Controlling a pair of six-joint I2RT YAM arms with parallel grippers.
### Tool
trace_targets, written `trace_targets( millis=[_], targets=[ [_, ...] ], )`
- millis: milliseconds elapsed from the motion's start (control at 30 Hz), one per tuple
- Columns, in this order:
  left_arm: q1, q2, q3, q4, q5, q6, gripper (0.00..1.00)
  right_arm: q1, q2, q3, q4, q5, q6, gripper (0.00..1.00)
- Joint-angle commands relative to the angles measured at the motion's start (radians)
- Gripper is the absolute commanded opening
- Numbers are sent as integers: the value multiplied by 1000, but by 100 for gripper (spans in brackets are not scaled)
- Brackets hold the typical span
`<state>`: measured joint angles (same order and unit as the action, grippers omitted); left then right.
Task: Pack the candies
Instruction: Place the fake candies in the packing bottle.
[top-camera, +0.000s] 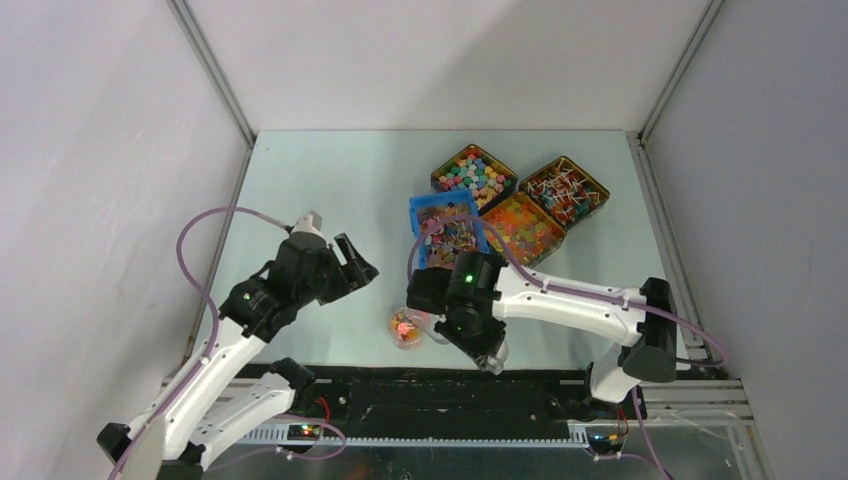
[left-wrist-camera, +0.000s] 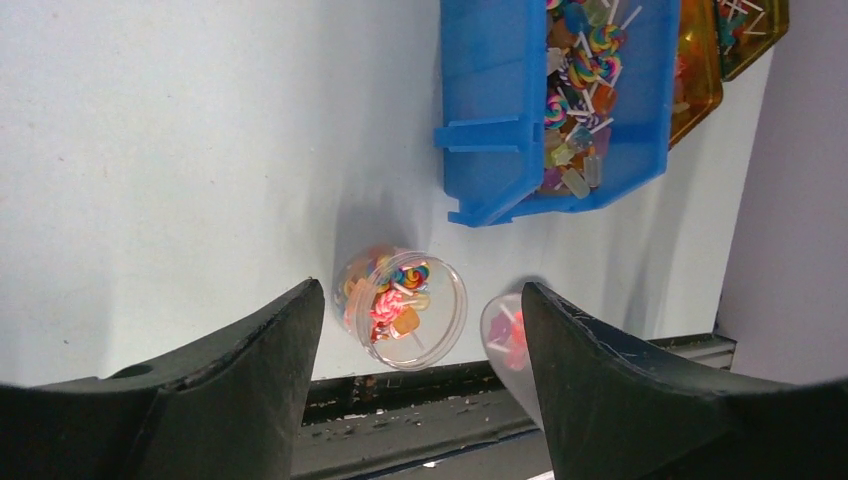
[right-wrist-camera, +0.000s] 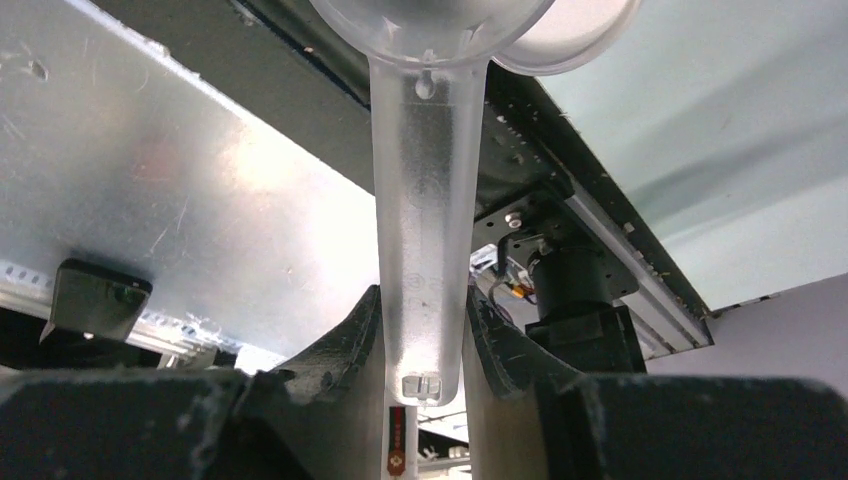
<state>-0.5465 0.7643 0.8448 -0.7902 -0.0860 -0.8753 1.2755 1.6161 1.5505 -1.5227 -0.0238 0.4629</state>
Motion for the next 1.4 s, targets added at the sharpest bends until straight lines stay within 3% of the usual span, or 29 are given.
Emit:
trace_targets(
  millis=[0,500,867,1367],
  targets=[
    [8,-2,-7,-26,-46,-18,79,16,37,46,-2,-96,-38,0],
    [7,-36,-43,-50,-47,-30,80,-30,158,112,-9,-276,-84,0],
    [8,-52,-75,-37,-34,-44,80,-92,177,129,-38,-340,-86,0],
    [8,-53,-92,-7,-23,-43,80,-176,185,81,-47,-541,-118,0]
  ],
)
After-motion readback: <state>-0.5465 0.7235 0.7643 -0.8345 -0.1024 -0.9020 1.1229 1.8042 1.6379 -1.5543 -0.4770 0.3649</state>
